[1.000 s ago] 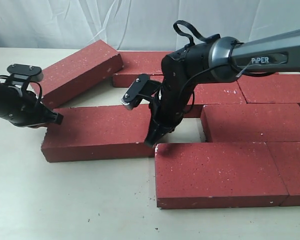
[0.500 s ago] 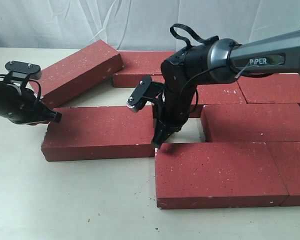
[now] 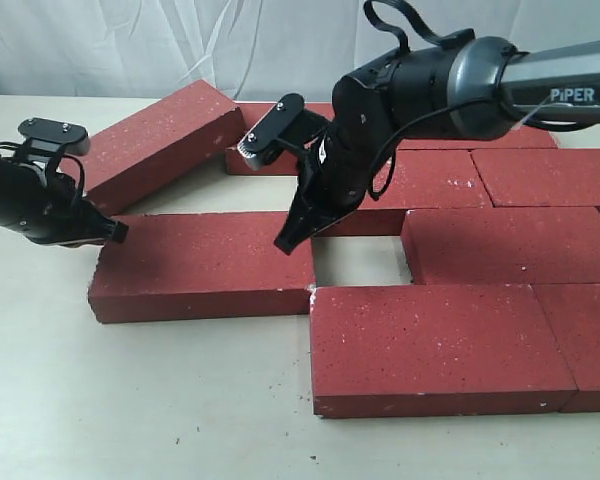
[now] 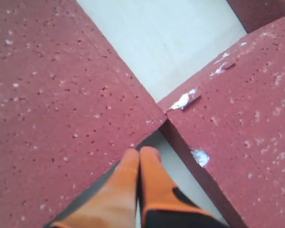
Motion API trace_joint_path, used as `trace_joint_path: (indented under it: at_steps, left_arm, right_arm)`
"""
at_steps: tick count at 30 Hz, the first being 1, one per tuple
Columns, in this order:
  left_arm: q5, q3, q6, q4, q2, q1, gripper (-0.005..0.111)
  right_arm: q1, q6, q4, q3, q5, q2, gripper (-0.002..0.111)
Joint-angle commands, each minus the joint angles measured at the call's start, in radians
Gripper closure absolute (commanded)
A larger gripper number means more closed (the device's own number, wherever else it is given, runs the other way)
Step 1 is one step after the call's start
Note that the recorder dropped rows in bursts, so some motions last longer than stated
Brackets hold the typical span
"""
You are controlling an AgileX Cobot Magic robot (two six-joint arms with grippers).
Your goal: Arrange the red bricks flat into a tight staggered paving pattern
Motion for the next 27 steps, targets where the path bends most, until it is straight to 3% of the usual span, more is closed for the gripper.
trace_joint_path:
  at_steps: [1, 22, 27]
  left_arm:
    - [0.024, -0.006, 0.124, -0.128, 0.009, -0.002, 0.107]
    - [0.113, -0.042, 0.175, -0.217, 0.083, -0.002, 0.107]
    - [0.113, -0.042, 0.175, -0.219, 0.092, -0.030, 0.107]
  right_arm:
    - [-0.006, -0.006, -0.027, -0.002, -0.020, 0.004, 0.109]
    - [0.007, -0.006, -0.040, -0.002, 0.027, -0.018, 0.109]
    - [-0.011, -0.004, -0.054, -0.002, 0.058, -0.036, 0.109]
